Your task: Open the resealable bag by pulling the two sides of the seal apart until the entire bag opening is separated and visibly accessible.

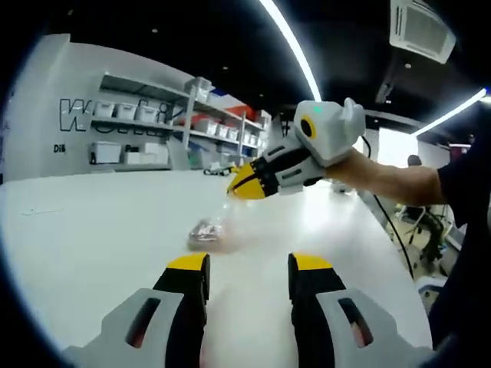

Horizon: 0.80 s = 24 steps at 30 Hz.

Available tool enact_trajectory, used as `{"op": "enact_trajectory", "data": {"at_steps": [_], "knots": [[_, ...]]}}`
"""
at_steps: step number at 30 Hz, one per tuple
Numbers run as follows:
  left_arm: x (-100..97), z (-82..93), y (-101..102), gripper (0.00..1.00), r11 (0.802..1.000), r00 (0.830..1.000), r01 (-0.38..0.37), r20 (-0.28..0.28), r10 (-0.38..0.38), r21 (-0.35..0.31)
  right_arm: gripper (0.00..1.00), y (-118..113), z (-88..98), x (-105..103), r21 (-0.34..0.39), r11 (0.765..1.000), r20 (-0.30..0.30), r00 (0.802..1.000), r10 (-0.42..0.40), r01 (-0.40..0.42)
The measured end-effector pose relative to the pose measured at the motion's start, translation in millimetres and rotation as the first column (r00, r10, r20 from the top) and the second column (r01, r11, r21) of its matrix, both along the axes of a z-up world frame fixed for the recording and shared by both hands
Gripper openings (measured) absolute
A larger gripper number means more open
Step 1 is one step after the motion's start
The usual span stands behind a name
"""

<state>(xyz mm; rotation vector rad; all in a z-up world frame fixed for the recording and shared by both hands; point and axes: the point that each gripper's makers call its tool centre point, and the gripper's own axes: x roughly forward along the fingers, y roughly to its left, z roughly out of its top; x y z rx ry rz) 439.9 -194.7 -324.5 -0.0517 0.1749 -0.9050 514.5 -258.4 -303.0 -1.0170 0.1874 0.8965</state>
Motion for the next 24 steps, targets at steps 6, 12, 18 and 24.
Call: {"op": "enact_trajectory", "data": {"at_steps": [6,12,18,24], "knots": [[1.2,-2.4,1.4,0.41,0.999,1.0,-0.015,0.014,0.015,0.033,0.0,0.2,0.3,-0.3,-0.003,1.0,0.001,1.0,-0.001,0.001],[1.8,-3.1,2.2,0.44,0.999,1.0,-0.022,0.021,0.021,0.044,0.0,1.4,1.3,-1.0,-0.005,1.0,0.0,1.0,0.0,0.0],[1.7,-2.6,2.3,0.46,0.999,0.999,-0.023,0.025,0.022,0.043,0.0,1.2,1.0,2.0,-0.007,1.0,-0.006,1.0,-0.005,0.004],[3.7,-2.1,3.4,0.5,0.999,0.999,-0.029,0.027,0.028,0.041,0.0,1.2,0.2,5.9,-0.006,1.0,-0.008,1.0,-0.012,0.012]]}}
